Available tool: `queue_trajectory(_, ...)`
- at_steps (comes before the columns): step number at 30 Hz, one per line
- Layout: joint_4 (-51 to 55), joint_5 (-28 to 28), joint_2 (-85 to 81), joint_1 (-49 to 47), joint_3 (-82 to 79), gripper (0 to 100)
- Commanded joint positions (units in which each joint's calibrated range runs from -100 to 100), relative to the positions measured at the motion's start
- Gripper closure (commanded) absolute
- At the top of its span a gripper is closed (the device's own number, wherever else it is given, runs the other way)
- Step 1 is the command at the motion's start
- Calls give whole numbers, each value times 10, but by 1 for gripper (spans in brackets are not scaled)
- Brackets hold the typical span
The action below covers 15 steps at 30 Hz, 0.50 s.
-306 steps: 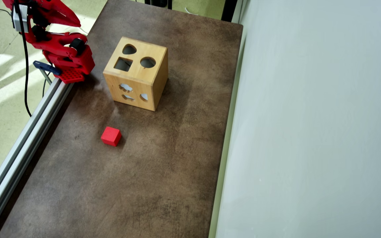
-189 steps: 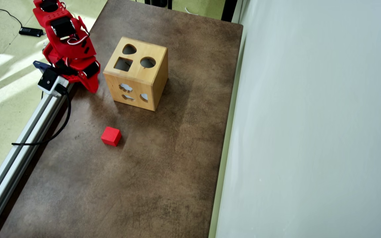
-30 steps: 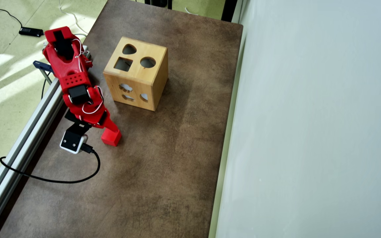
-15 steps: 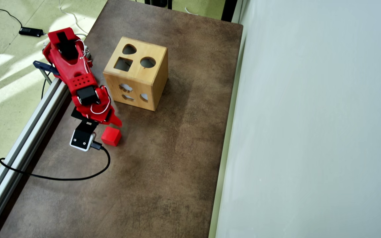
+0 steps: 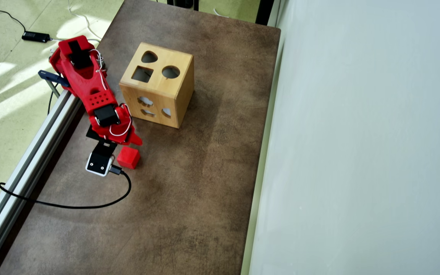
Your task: Pick and place the red cube on the square hole
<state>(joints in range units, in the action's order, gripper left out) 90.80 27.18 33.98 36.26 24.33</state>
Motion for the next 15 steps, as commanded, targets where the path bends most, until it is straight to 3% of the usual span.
queue_trajectory(1,-23,2,-4,3,16,65)
queue_trajectory(15,-43,2,46,3,23,65)
